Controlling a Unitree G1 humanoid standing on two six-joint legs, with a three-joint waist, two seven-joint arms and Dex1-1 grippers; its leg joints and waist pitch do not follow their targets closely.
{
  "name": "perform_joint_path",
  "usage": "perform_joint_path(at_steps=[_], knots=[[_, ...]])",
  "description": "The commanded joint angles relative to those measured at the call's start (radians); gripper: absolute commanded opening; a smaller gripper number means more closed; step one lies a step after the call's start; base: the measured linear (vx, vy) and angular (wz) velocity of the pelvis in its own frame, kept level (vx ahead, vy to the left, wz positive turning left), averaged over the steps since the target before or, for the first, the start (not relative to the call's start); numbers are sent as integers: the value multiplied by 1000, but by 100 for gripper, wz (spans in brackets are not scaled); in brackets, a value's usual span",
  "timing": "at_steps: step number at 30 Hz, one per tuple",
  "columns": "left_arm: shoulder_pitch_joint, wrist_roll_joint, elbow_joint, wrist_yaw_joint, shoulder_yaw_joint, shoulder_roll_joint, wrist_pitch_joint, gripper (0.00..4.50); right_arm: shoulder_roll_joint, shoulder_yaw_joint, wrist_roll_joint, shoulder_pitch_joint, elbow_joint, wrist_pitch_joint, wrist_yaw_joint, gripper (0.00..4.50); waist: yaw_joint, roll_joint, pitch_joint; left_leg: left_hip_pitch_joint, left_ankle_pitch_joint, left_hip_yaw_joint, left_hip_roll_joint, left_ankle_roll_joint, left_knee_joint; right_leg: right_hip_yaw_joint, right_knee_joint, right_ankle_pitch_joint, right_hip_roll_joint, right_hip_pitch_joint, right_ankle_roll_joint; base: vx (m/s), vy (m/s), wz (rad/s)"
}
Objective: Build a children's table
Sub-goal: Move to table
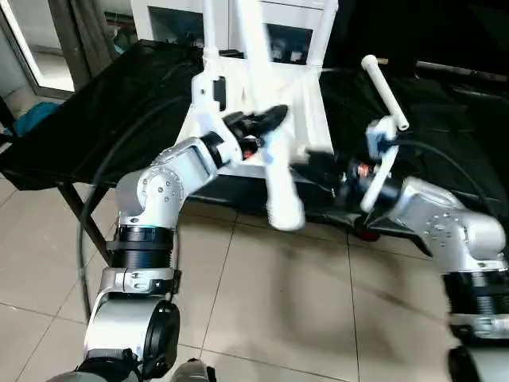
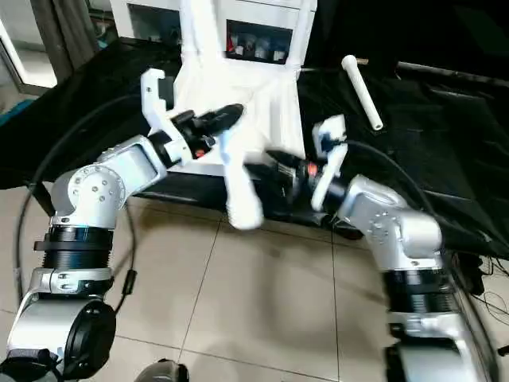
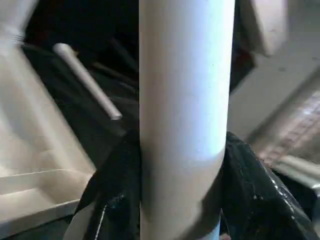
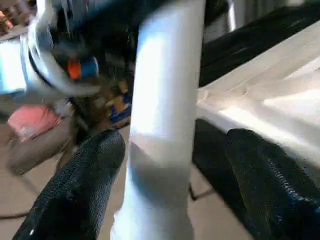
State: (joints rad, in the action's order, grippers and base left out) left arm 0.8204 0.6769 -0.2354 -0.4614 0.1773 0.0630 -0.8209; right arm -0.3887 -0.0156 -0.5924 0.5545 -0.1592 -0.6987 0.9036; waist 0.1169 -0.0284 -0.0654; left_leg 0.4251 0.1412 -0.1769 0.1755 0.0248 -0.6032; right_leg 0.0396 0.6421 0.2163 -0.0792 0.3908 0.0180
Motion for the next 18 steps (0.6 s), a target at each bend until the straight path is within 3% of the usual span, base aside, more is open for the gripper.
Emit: perform_joint_path(at_steps=[1,7,9,12,13,18], knots=[[20,43,61,-71,-22,10,-32,185,-8,11,-7,6,12,-23,15,364,5,-11,83,-42,124,10,46,-21,60,-29,-70,-2,-65,-46,-257,0,0,0],[2,81,120,-163,-47,30,-35,185,-15,17,-15,10,18,-46,31,364,4,-12,82,-43,135,10,47,-15,62,-30,-71,22,-64,-44,-252,0,0,0],[0,86,126,-169,-50,33,-38,185,-19,19,-15,10,18,-50,37,333,3,-11,81,-43,138,10,47,-12,62,-30,-71,27,-63,-43,-250,0,0,0],[2,83,121,-166,-44,30,-37,185,-17,13,-23,9,17,-57,41,323,5,-12,80,-45,153,9,47,-4,63,-31,-74,51,-64,-43,-243,0,0,0],[2,80,117,-167,-42,28,-34,185,-18,14,-25,7,21,-61,43,298,6,-11,80,-45,153,9,48,-2,63,-31,-75,54,-64,-43,-240,0,0,0],[3,80,111,-170,-39,27,-30,185,-18,23,-25,-2,31,-63,46,268,5,-13,80,-45,158,10,47,9,65,-31,-76,72,-65,-44,-227,0,0,0]])
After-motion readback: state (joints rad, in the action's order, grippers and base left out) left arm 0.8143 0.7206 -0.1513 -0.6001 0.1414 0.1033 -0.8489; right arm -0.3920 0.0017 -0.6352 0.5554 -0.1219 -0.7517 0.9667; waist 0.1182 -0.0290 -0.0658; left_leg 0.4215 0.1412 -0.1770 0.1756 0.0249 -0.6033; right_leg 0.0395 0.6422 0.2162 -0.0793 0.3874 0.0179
